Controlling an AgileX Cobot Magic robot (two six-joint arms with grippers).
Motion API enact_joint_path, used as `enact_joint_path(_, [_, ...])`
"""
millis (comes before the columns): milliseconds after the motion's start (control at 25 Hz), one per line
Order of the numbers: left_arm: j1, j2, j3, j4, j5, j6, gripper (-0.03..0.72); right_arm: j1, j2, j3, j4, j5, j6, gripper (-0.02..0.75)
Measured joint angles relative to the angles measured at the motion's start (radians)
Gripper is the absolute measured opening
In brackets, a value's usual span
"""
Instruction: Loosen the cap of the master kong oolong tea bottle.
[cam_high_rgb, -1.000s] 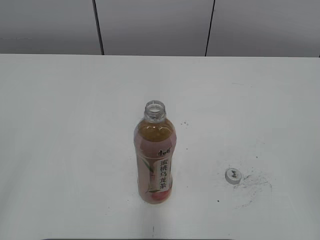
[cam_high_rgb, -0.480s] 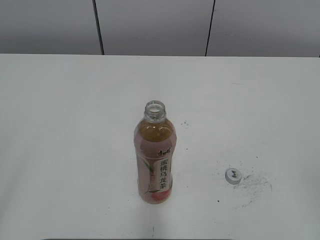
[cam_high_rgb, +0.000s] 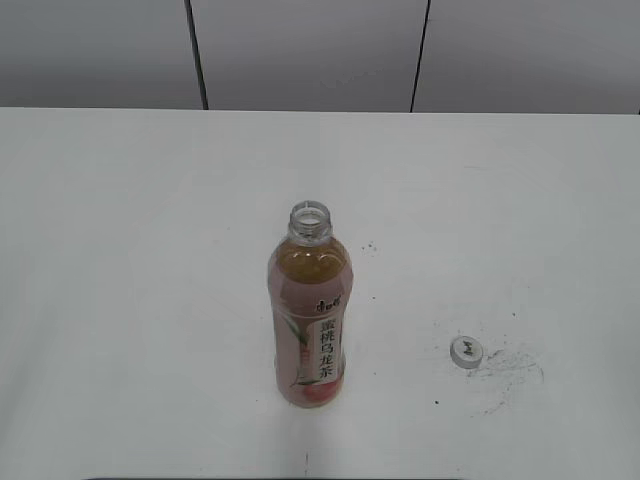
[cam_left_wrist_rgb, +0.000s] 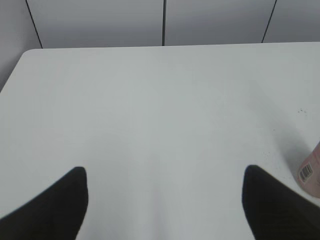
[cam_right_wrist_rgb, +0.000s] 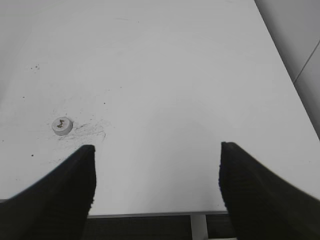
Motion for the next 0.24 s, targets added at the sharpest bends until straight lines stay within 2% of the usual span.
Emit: enact_joint_path(240, [0.0, 0.0, 0.0, 0.0, 0.0, 0.0, 0.564, 0.0, 0.0, 0.0, 0.0, 0.0, 0.0, 0.574])
